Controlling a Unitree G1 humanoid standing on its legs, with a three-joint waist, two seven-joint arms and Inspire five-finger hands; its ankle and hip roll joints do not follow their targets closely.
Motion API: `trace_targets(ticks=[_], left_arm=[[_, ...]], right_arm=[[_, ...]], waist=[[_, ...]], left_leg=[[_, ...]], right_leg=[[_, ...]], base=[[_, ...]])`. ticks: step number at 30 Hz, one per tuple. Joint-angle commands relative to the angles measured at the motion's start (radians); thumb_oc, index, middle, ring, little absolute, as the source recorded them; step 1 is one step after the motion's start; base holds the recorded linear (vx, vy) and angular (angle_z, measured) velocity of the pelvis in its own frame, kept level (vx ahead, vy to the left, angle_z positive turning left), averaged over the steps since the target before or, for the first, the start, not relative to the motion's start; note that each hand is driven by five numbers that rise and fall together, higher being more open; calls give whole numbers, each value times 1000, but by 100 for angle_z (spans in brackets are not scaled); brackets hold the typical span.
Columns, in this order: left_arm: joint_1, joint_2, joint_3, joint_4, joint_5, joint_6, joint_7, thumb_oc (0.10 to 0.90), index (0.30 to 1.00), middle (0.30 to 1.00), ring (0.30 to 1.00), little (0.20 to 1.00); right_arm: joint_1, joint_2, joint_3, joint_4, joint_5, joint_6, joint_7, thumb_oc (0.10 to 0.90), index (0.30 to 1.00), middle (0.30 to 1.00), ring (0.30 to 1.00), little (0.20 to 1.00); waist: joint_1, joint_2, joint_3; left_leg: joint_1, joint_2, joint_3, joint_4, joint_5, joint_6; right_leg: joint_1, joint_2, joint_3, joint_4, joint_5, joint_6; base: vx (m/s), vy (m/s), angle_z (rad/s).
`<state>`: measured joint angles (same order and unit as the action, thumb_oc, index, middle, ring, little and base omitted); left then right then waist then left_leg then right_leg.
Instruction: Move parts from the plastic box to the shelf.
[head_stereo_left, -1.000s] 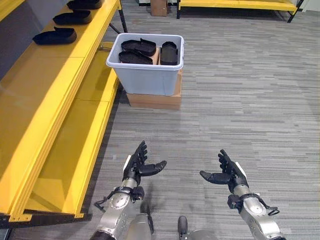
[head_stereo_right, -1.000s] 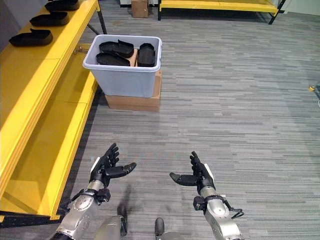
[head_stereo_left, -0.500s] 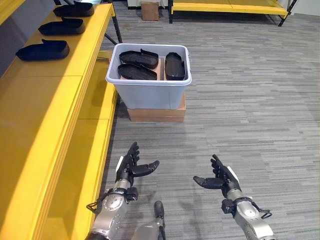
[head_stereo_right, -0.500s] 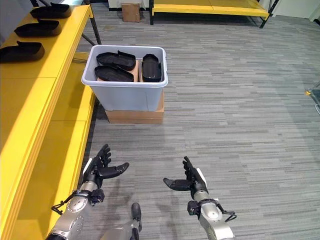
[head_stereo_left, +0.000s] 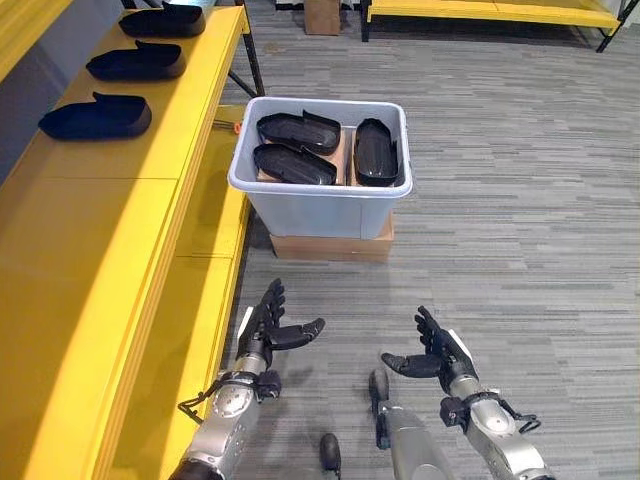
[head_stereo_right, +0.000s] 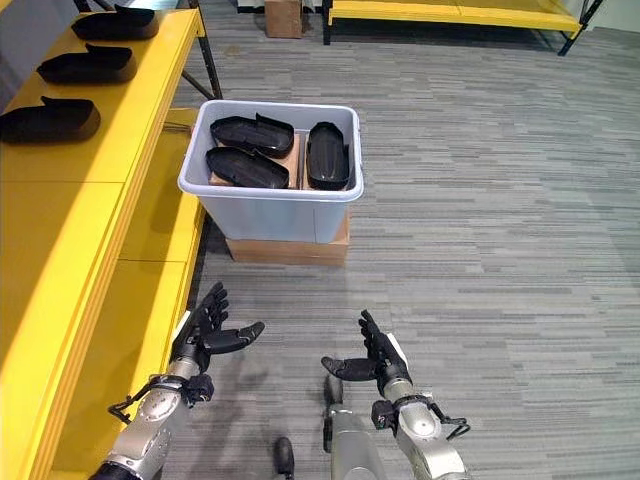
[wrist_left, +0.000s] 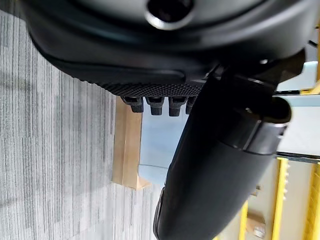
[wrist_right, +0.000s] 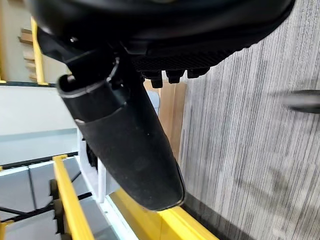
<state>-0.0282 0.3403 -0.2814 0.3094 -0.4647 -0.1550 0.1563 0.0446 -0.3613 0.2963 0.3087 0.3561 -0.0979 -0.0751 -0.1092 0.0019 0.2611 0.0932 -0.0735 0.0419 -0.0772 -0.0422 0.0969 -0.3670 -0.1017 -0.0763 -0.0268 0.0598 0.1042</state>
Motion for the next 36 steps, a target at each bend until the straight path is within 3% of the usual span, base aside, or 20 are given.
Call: trace_targets(ticks=[1, 3, 6, 8, 9, 10, 11, 12, 13, 14, 15, 17, 19, 20, 21, 22, 23, 25, 31, 36], left_arm=[[-46, 3, 28, -106, 29, -93, -31, 900, 1000, 1000, 1000, 1000], [-56, -14, 9, -90, 35, -95, -33, 900, 1000, 1000, 1000, 1000], [-65, -21, -9, -89, 32, -94, -37, 900, 1000, 1000, 1000, 1000], [-65, -24, -15, -103, 16, -91, -46, 900, 1000, 1000, 1000, 1000], [-67, -23, -16, -110, 10, -92, -51, 900, 1000, 1000, 1000, 1000], [-61, -22, -11, -120, -13, -86, -64, 900, 1000, 1000, 1000, 1000], [-57, -22, -11, -124, -21, -83, -64, 900, 1000, 1000, 1000, 1000], [-57, -22, -11, -124, -21, -82, -64, 900, 1000, 1000, 1000, 1000], [-46, -19, -4, -138, -44, -76, -71, 900, 1000, 1000, 1000, 1000], [-47, -18, -4, -138, -44, -76, -71, 900, 1000, 1000, 1000, 1000], [-40, -14, -4, -145, -46, -73, -80, 900, 1000, 1000, 1000, 1000], [-26, -14, -2, -145, -45, -69, -75, 900, 1000, 1000, 1000, 1000], [-10, -13, 4, -147, -45, -68, -80, 900, 1000, 1000, 1000, 1000], [12, -5, 11, -156, -39, -70, -85, 900, 1000, 1000, 1000, 1000], [12, -4, 11, -156, -39, -69, -85, 900, 1000, 1000, 1000, 1000], [20, -2, 13, -152, -33, -72, -87, 900, 1000, 1000, 1000, 1000], [39, 1, 17, -151, -24, -72, -92, 900, 1000, 1000, 1000, 1000], [50, 2, 25, -153, -21, -71, -92, 900, 1000, 1000, 1000, 1000], [74, 12, 36, -161, -22, -72, -106, 900, 1000, 1000, 1000, 1000], [56, 31, 28, -177, -14, -73, -109, 900, 1000, 1000, 1000, 1000]], right_arm=[[-42, -34, -58, -120, -47, -72, -12, 900, 1000, 1000, 1000, 1000], [-25, -38, -79, -121, -34, -74, -14, 900, 1000, 1000, 1000, 1000], [-15, -45, -88, -120, -20, -77, -13, 900, 1000, 1000, 1000, 1000], [-16, -57, -89, -125, -4, -86, -9, 900, 1000, 1000, 1000, 1000], [-13, -60, -90, -130, -2, -88, -4, 900, 1000, 1000, 1000, 1000], [-14, -67, -84, -128, -1, -94, 0, 900, 1000, 1000, 1000, 1000], [-14, -67, -81, -130, 5, -95, 1, 900, 1000, 1000, 1000, 1000], [-14, -67, -81, -130, 5, -95, 1, 900, 1000, 1000, 1000, 1000], [-9, -73, -74, -127, 4, -98, 4, 900, 1000, 1000, 1000, 1000], [-9, -72, -74, -127, 4, -98, 4, 900, 1000, 1000, 1000, 1000], [-8, -76, -73, -124, 2, -96, 2, 900, 1000, 1000, 1000, 1000], [-7, -81, -75, -118, -1, -93, -6, 900, 1000, 1000, 1000, 1000], [1, -80, -77, -119, -1, -92, -8, 900, 1000, 1000, 1000, 1000], [16, -80, -82, -119, 0, -95, -4, 900, 1000, 1000, 1000, 1000], [16, -79, -82, -119, 0, -95, -4, 900, 1000, 1000, 1000, 1000], [23, -78, -79, -117, -4, -95, 1, 900, 1000, 1000, 1000, 1000], [38, -78, -75, -115, -17, -95, 11, 900, 1000, 1000, 1000, 1000], [47, -80, -72, -111, -31, -93, 16, 900, 1000, 1000, 1000, 1000], [74, -74, -76, -123, -39, -86, 43, 900, 1000, 1000, 1000, 1000], [81, -53, -91, -126, -30, -79, 48, 900, 1000, 1000, 1000, 1000]], waist=[[-25, 5, -17], [-40, -11, -52], [-61, 3, -84], [-72, 17, -105], [-78, 22, -113], [-70, 32, -123], [-67, 20, -124], [-69, 21, -124], [-46, -4, -104], [-48, -7, -106], [-31, -24, -92], [1, -52, -70], [23, -71, -57], [39, -81, -53], [39, -84, -55], [43, -84, -56], [56, -73, -61], [65, -56, -71], [68, -36, -108], [64, -63, -140]], left_leg=[[77, 33, -21, 7, -82, -73], [133, 40, -52, 16, -135, -85], [169, 85, -78, 44, -144, -112], [163, 130, -92, 117, -115, -139], [154, 152, -95, 164, -79, -156], [122, 187, -90, 310, 23, -184], [83, 187, -84, 409, 87, -183], [78, 188, -86, 418, 84, -183], [-27, 212, -73, 698, 194, -187], [-32, 209, -75, 699, 196, -187], [-79, 189, -72, 790, 179, -170], [-204, 165, -33, 852, 99, -140], [-300, 170, -5, 809, 56, -125], [-343, 184, 25, 661, 50, -126], [-342, 181, 27, 654, 56, -125], [-352, 183, 30, 538, 82, -131], [-331, 196, 13, 266, 148, -149], [-312, 207, -21, 79, 221, -169], [-256, 211, -61, -10, 256, -196], [-264, 161, -18, 60, 192, -151]], right_leg=[[67, -18, -7, -59, 107, 67], [102, -21, -16, -60, 140, 61], [145, -2, -12, -60, 146, 47], [169, 25, -15, -41, 123, 23], [178, 45, -12, -27, 99, 4], [220, 90, -26, -3, 45, -33], [245, 95, -25, -2, 28, -49], [244, 96, -27, -2, 28, -50], [315, 123, -19, -4, -8, -94], [312, 119, -20, -5, -6, -94], [337, 120, -9, -5, -19, -107], [391, 117, 13, -8, -45, -114], [434, 109, 35, -10, -59, -111], [473, 107, 53, -14, -76, -104], [471, 104, 54, -14, -75, -104], [486, 103, 62, -19, -87, -100], [526, 111, 78, -27, -111, -86], [566, 114, 89, -29, -133, -78], [625, 108, 134, -10, -193, -73], [618, 34, 140, 39, -191, -25]], base=[[424, -73, 20], [539, -170, 25], [472, -199, 57], [450, -249, 57], [587, -341, 33], [536, -337, 24], [387, -247, 16], [332, -331, -22], [220, -243, -24], [312, -323, -22], [168, -143, -8], [260, -170, -13], [287, -41, -27], [277, 16, -44], [292, 60, -37], [341, 131, -30], [491, 187, -45], [385, 141, -50], [286, 154, -45], [238, 230, -18]])
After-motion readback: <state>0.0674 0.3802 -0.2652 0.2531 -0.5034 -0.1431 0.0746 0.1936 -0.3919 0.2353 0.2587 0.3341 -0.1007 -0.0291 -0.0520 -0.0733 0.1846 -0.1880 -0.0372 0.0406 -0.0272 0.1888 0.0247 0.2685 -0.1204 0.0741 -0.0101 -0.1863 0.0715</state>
